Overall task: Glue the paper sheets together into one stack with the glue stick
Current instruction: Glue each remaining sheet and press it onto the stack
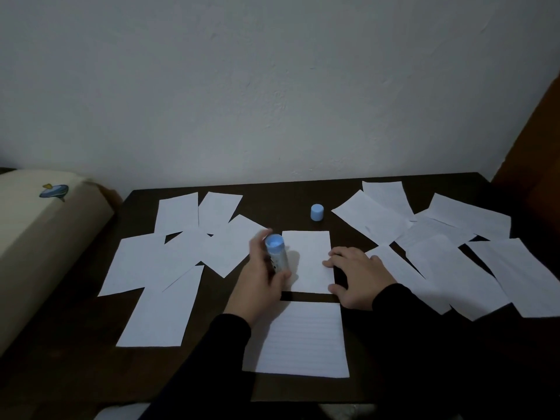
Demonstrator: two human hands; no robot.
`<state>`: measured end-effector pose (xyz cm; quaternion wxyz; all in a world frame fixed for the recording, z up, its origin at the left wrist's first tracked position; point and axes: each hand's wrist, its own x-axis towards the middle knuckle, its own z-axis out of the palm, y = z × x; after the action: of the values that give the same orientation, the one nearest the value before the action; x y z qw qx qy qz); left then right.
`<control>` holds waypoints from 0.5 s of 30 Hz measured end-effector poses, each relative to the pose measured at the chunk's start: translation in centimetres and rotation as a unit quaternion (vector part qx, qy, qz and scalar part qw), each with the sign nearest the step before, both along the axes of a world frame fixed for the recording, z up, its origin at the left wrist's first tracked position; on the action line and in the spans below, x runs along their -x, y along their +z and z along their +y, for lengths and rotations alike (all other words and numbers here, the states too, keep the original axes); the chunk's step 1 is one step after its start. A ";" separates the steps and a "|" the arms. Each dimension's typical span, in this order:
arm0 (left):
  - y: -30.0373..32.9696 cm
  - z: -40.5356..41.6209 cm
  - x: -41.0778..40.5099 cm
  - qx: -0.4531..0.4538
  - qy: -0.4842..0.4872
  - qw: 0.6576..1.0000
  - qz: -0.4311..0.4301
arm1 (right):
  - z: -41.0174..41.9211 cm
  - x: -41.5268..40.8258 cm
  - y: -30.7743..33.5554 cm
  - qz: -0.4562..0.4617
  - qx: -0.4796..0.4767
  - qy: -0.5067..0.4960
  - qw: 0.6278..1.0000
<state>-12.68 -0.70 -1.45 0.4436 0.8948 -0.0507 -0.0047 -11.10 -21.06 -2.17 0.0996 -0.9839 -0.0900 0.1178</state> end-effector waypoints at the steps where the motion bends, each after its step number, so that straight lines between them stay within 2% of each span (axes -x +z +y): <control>1: 0.2 0.1 0.1 0.026 0.028 0.999 -0.018 | 0.0 0.1 0.0 -0.002 -0.001 0.000 1.000; 5: 1.4 1.1 -0.3 0.107 0.106 0.984 -0.096 | 0.1 0.2 -0.1 -0.014 -0.007 0.002 1.000; 12: 1.3 2.3 -0.6 0.211 0.101 0.971 -0.039 | 0.2 -0.4 -0.1 0.007 0.021 0.019 1.000; 15: 0.3 2.1 -0.9 0.190 0.146 0.970 -0.031 | 0.4 -0.6 -0.3 0.021 0.011 0.012 1.000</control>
<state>-11.73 1.40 -1.12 0.5994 0.7916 0.0671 0.0979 -10.53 -20.66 -2.45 0.0896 -0.9811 -0.0982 0.1408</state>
